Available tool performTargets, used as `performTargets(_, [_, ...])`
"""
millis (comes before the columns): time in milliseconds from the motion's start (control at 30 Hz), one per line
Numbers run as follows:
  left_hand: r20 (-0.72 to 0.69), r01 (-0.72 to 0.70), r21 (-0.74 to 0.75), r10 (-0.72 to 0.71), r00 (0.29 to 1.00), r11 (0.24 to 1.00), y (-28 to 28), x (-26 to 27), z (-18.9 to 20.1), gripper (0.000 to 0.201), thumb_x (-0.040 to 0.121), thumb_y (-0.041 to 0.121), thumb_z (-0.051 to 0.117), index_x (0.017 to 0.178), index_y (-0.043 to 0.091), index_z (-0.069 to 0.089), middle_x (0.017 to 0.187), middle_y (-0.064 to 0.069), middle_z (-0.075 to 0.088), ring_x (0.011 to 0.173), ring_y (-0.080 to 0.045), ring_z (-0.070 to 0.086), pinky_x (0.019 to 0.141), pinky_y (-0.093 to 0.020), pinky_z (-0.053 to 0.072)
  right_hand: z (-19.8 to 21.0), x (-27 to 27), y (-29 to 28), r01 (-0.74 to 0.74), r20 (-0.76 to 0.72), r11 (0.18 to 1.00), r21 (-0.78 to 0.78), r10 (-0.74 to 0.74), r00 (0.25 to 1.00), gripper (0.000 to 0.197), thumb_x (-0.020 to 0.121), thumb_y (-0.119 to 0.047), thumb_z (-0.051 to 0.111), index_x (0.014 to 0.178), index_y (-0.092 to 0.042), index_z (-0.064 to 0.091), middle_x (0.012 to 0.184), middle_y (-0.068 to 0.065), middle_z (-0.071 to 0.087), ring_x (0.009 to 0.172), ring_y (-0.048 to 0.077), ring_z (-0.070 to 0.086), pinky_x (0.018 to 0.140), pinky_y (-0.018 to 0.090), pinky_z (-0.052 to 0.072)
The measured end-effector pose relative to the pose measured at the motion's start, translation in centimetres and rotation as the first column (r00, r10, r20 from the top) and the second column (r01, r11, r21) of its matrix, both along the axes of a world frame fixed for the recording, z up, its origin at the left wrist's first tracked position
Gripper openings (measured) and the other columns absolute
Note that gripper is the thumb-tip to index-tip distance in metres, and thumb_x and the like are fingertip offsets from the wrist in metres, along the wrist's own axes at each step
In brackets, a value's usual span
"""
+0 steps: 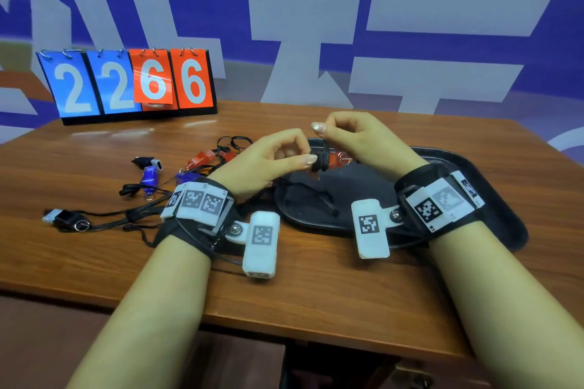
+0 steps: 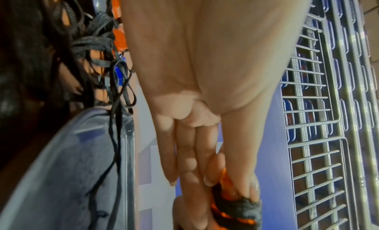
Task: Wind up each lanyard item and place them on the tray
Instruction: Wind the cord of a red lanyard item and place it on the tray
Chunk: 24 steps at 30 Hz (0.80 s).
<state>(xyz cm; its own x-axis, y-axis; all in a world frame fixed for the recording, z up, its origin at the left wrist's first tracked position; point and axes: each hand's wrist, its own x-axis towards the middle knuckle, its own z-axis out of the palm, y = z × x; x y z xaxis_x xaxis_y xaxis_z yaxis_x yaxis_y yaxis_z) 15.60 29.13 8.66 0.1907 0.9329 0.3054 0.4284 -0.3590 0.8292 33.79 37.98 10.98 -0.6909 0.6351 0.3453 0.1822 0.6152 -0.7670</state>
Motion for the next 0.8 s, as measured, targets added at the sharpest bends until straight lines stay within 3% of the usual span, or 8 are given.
performTargets(67, [0.078, 0.041, -0.021, -0.039, 0.996, 0.999, 0.0, 0.1, 0.0, 0.011, 0.1, 0.011, 0.054, 0.094, 0.001, 0.052, 0.077, 0.004, 0.072, 0.071, -0.008, 0.067, 0.075, -0.014, 0.047, -0.2, -0.1, 0.1, -0.005, -0.014, 0.999, -0.034, 0.005, 1.0, 0.036, 0.098, -0.034, 0.056, 0.067, -0.017, 0.049, 0.056, -0.012, 0.044, 0.051, 0.005, 0.039, 0.052, 0.014, 0.035])
performTargets(133, [0.184, 0.052, -0.041, -0.043, 0.982, 0.998, 0.3, 0.1, -0.3, 0.015, 0.098, 0.024, 0.06, 0.093, 0.011, 0.055, 0.087, -0.004, 0.074, 0.08, -0.045, 0.064, 0.085, -0.036, 0.045, -0.5, -0.2, 0.3, -0.021, -0.048, 0.993, -0.118, 0.015, 0.999, 0.038, 0.099, -0.036, 0.054, 0.064, -0.021, 0.048, 0.057, -0.008, 0.041, 0.049, 0.008, 0.034, 0.048, 0.018, 0.031])
performTargets(200, [0.272, 0.052, -0.041, -0.039, 0.961, 0.998, 0.4, -0.1, -0.6, 0.016, 0.096, 0.031, 0.062, 0.09, 0.018, 0.056, 0.099, -0.009, 0.073, 0.095, -0.057, 0.059, 0.091, -0.058, 0.04, -0.7, -0.6, 0.3, -0.042, -0.091, 0.979, -0.2, 0.024, 0.996, 0.042, 0.099, -0.036, 0.054, 0.06, -0.025, 0.047, 0.057, -0.004, 0.035, 0.047, 0.009, 0.027, 0.044, 0.019, 0.024])
performTargets(267, [0.345, 0.038, -0.041, -0.022, 0.938, 0.998, 0.6, -0.1, -0.7, 0.015, 0.097, 0.026, 0.059, 0.091, 0.014, 0.054, 0.108, -0.005, 0.07, 0.106, -0.04, 0.066, 0.103, -0.058, 0.045, -0.8, -0.9, 0.3, -0.018, -0.088, 0.98, -0.196, 0.0, 0.996, 0.04, 0.1, -0.035, 0.053, 0.061, -0.025, 0.049, 0.053, -0.008, 0.034, 0.046, 0.009, 0.025, 0.044, 0.02, 0.023])
performTargets(433, [0.412, 0.003, 0.009, -0.006, 0.911, 1.0, 1.2, -0.2, -1.1, 0.015, 0.092, 0.025, 0.055, 0.093, 0.011, 0.051, 0.126, -0.001, 0.061, 0.112, -0.025, 0.065, 0.094, -0.04, 0.053, -1.0, -1.0, 0.5, 0.038, -0.016, 0.993, -0.115, -0.04, 0.999, 0.027, 0.103, -0.025, 0.048, 0.084, -0.013, 0.062, 0.046, -0.015, 0.041, 0.043, 0.005, 0.029, 0.044, 0.021, 0.024])
performTargets(500, [0.442, -0.037, 0.022, 0.024, 0.897, 0.999, 1.5, -0.3, -1.2, 0.015, 0.093, 0.025, 0.057, 0.093, 0.011, 0.051, 0.12, -0.006, 0.064, 0.111, -0.025, 0.065, 0.093, -0.039, 0.052, -1.0, -1.0, 0.6, 0.039, -0.002, 0.992, -0.118, -0.039, 0.999, 0.029, 0.104, -0.025, 0.044, 0.092, -0.007, 0.063, 0.044, -0.017, 0.042, 0.043, 0.003, 0.029, 0.044, 0.02, 0.024])
performTargets(633, [0.44, -0.155, 0.054, 0.116, 0.89, 0.986, 1.9, -0.6, -1.4, 0.013, 0.095, 0.022, 0.059, 0.093, 0.011, 0.053, 0.102, -0.009, 0.069, 0.103, -0.023, 0.068, 0.088, -0.035, 0.055, -1.0, -1.1, 0.5, 0.022, 0.064, 0.999, -0.036, -0.02, 0.998, 0.034, 0.105, -0.028, 0.042, 0.082, -0.014, 0.063, 0.054, -0.015, 0.041, 0.043, 0.0, 0.032, 0.044, 0.013, 0.026])
performTargets(800, [0.335, -0.299, 0.116, 0.246, 0.909, 0.947, 2.1, -0.9, -1.5, 0.01, 0.1, 0.008, 0.055, 0.091, 0.004, 0.051, 0.082, 0.005, 0.064, 0.078, 0.002, 0.065, 0.072, -0.016, 0.051, -0.8, -1.2, 0.1, 0.022, 0.239, 0.991, 0.134, -0.054, 0.97, 0.033, 0.105, -0.025, 0.042, 0.091, -0.014, 0.07, 0.065, -0.009, 0.046, 0.049, 0.001, 0.038, 0.049, 0.012, 0.031])
